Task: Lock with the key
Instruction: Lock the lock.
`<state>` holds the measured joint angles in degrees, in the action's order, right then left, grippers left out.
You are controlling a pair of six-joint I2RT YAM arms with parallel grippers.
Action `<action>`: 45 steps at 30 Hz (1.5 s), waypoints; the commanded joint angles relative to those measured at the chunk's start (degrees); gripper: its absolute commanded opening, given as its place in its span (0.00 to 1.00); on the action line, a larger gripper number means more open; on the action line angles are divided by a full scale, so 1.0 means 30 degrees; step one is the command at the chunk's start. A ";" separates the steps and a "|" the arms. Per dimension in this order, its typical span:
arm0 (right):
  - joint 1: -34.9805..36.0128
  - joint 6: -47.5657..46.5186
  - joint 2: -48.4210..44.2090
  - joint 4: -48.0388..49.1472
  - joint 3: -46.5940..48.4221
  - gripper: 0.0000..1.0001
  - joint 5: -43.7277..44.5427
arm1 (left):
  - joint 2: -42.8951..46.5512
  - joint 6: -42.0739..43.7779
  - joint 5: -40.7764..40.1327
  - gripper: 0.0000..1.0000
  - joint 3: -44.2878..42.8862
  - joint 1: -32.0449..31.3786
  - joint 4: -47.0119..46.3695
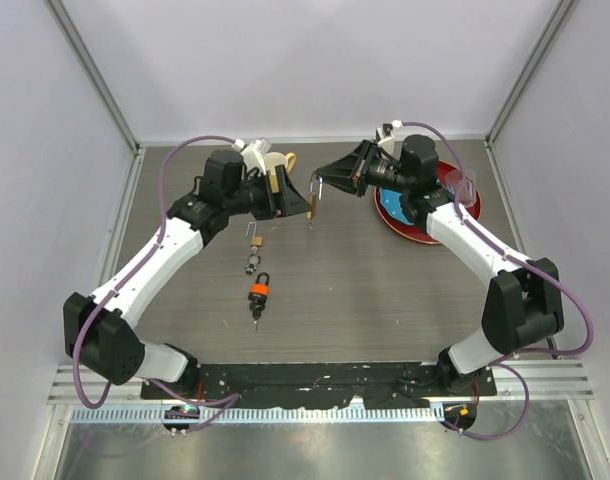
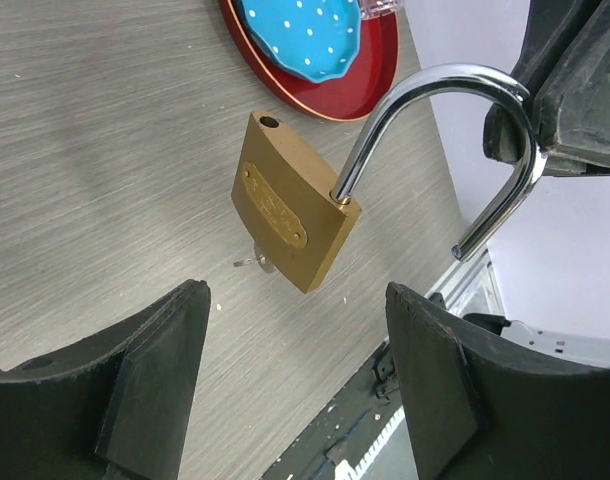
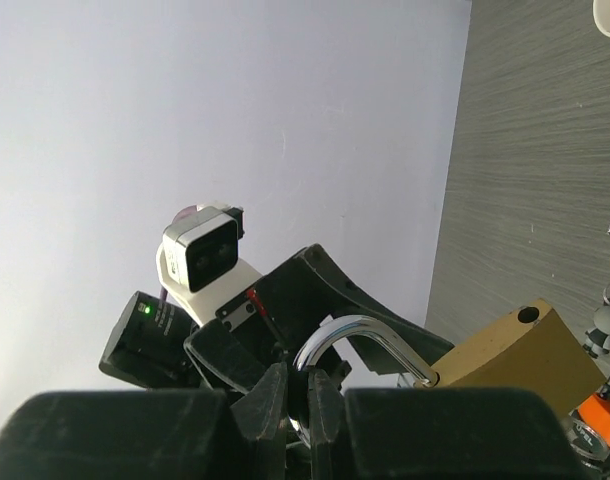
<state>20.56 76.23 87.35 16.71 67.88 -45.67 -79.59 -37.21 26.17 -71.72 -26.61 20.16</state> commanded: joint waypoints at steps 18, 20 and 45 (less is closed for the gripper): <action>-0.0143 0.1632 -0.1285 0.2897 0.1163 0.02 0.0311 | -0.1681 0.1886 -0.4241 0.65 -0.1316 -0.2321 -0.2268; -0.0143 0.1691 -0.1285 0.2868 0.1193 0.02 0.0253 | -0.1886 0.1915 -0.4564 0.63 -0.1462 -0.2467 -0.2297; -0.0641 0.0229 -0.1607 0.1699 -0.0242 0.02 -0.0684 | -0.1887 0.3085 -0.4390 0.00 -0.3071 -0.2440 -0.0546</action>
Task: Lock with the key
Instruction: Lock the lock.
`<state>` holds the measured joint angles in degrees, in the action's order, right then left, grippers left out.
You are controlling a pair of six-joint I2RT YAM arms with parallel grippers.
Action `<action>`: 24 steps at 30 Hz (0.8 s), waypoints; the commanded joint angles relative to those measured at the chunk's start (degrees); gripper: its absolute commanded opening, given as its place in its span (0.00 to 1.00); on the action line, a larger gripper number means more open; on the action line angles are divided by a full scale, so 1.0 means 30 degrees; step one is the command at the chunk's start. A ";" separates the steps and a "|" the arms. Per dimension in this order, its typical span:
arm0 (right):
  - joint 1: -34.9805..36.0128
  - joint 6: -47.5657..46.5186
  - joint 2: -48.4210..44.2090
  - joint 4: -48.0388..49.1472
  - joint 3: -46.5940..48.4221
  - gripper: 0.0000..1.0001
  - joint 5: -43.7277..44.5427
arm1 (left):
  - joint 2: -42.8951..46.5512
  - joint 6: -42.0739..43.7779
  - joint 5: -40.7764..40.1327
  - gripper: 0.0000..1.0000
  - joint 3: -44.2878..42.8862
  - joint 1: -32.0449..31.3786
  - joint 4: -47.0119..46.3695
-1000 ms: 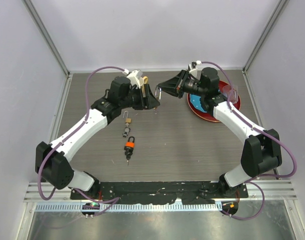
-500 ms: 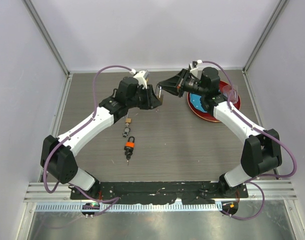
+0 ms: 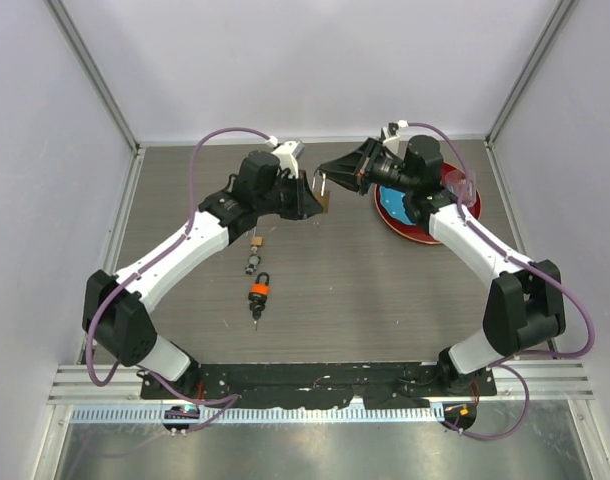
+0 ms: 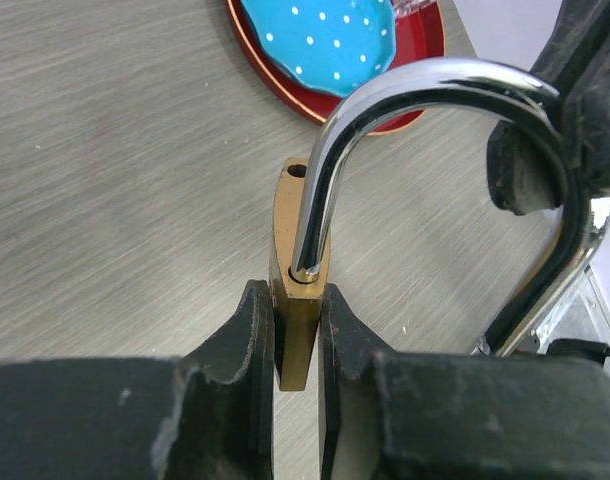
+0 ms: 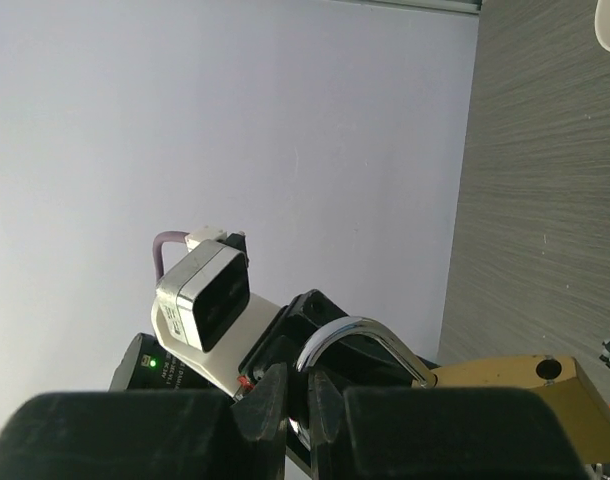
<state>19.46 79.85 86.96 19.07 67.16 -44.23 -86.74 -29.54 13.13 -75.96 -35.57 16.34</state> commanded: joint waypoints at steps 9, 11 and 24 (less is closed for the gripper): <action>-0.0745 -0.6686 -0.1622 -0.4857 0.0729 0.29 -0.1285 | 0.0497 0.1524 0.4818 0.00 -0.3531 0.2216 0.4302; -0.0921 -0.7804 -0.1797 -0.6201 0.0759 0.37 -0.1079 | 0.0291 0.2225 0.5930 0.00 -0.4090 0.2335 0.5940; -0.1361 -1.1588 -0.1916 -0.7441 0.2281 0.68 -0.4035 | -0.1145 0.5858 1.0738 0.00 -0.7109 0.2482 1.2833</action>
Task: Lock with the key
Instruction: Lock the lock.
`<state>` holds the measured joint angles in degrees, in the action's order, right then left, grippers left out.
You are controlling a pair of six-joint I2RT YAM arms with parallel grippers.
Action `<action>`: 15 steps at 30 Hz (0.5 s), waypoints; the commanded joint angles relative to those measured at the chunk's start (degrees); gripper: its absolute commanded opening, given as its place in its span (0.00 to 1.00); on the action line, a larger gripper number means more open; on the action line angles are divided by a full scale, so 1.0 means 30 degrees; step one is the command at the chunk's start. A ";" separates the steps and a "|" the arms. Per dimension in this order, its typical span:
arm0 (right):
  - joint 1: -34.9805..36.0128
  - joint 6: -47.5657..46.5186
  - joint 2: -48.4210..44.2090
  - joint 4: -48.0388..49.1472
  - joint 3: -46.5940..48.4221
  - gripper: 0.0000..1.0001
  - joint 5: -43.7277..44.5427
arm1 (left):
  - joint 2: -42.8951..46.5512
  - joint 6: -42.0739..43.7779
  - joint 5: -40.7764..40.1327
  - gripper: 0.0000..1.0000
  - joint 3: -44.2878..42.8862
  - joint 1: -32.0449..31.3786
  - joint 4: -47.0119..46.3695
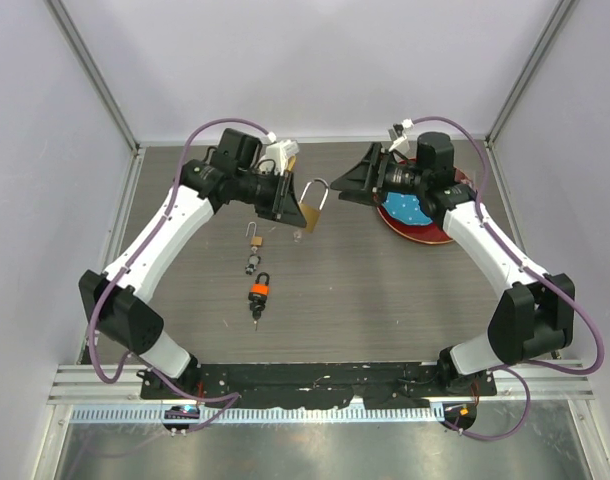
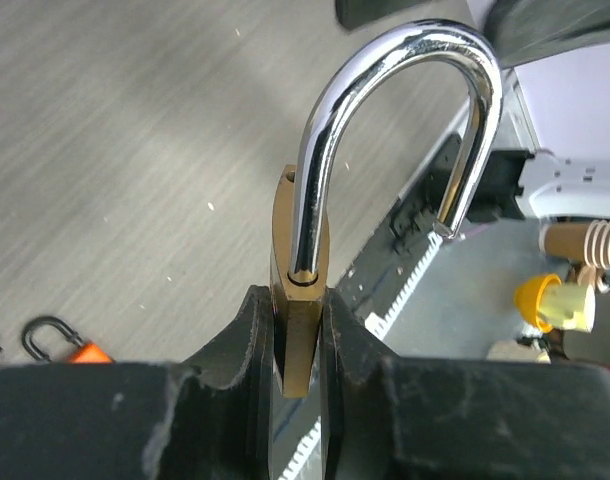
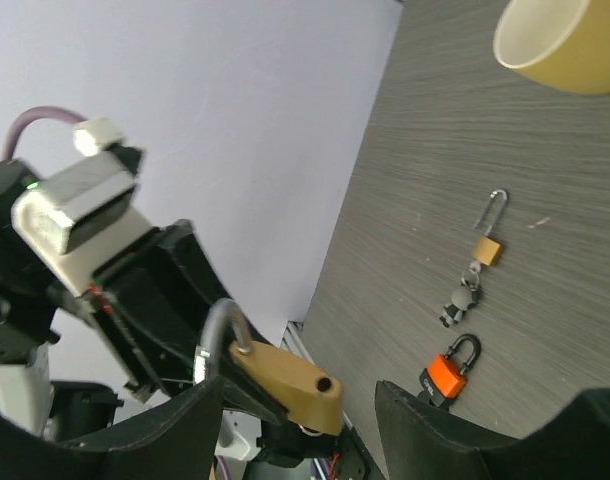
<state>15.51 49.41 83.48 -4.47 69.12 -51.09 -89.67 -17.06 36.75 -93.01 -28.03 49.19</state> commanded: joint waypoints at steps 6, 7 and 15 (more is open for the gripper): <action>-0.0013 0.0605 -0.0757 0.2564 0.1629 0.70 -0.3037 | -0.0900 0.3165 0.3451 0.00 -0.2335 -0.0002 0.4516; 0.0016 0.1104 -0.0728 0.3183 0.1569 0.70 -0.3154 | -0.0989 0.3399 0.3713 0.00 -0.2481 -0.0031 0.4696; 0.1158 -0.3717 0.0384 -0.3280 0.3354 0.70 -0.2600 | -0.1720 0.3226 0.4506 0.00 -0.3771 -0.0060 0.4902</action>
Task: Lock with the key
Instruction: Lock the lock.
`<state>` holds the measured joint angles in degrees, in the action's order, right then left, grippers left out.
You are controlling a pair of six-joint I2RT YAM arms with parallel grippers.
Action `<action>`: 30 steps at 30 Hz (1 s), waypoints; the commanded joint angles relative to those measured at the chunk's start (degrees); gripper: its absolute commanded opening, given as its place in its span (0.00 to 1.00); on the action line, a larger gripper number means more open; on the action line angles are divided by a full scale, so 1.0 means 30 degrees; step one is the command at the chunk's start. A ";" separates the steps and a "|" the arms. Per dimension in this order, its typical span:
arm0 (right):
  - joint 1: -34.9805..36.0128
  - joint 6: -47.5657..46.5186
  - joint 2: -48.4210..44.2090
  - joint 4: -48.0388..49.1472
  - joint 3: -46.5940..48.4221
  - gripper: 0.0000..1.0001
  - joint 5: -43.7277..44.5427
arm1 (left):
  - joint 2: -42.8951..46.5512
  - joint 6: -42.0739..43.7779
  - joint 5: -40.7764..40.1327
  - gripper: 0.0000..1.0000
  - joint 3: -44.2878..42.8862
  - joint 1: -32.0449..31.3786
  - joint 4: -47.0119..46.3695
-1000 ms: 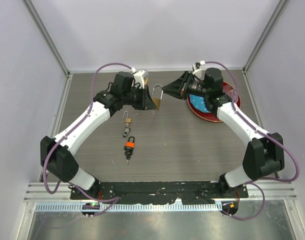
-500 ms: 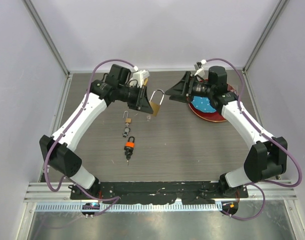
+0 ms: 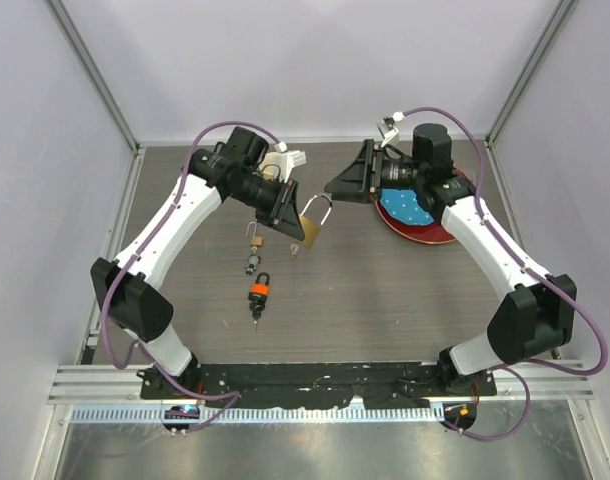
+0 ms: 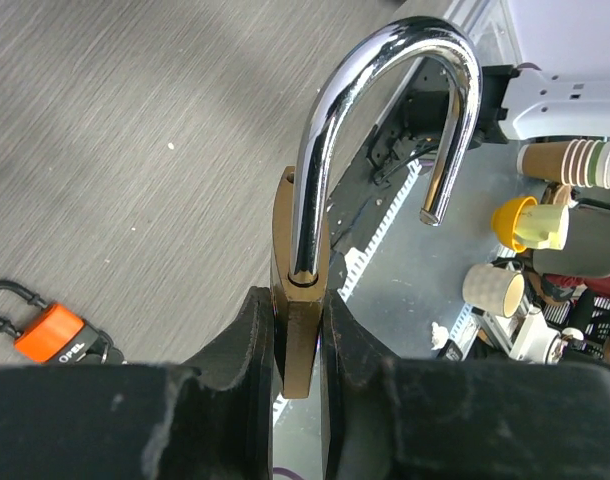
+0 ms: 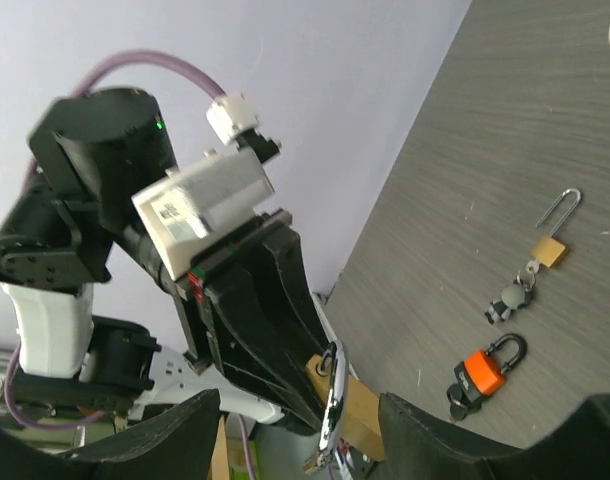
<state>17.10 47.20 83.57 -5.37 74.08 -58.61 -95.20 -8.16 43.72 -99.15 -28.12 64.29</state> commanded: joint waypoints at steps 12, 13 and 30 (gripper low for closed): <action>0.2355 -0.4103 0.1733 -0.4745 0.2669 0.38 0.0113 | 0.0034 -0.0239 0.2769 0.00 -0.1665 -0.0295 -0.0689; 0.2472 -0.3957 0.1791 -0.4426 0.2611 0.37 0.0055 | 0.0062 -0.0267 0.2798 0.00 -0.1694 -0.0295 -0.0689; 0.2620 0.3280 0.0885 0.5216 -0.0613 0.02 0.0199 | 0.0150 -0.0443 0.3267 0.00 -0.1754 -0.0295 -0.1186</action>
<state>24.64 51.83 89.14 0.21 72.34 -60.55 -96.14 -8.62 47.37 -101.43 -28.45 64.10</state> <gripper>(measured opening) 0.163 0.186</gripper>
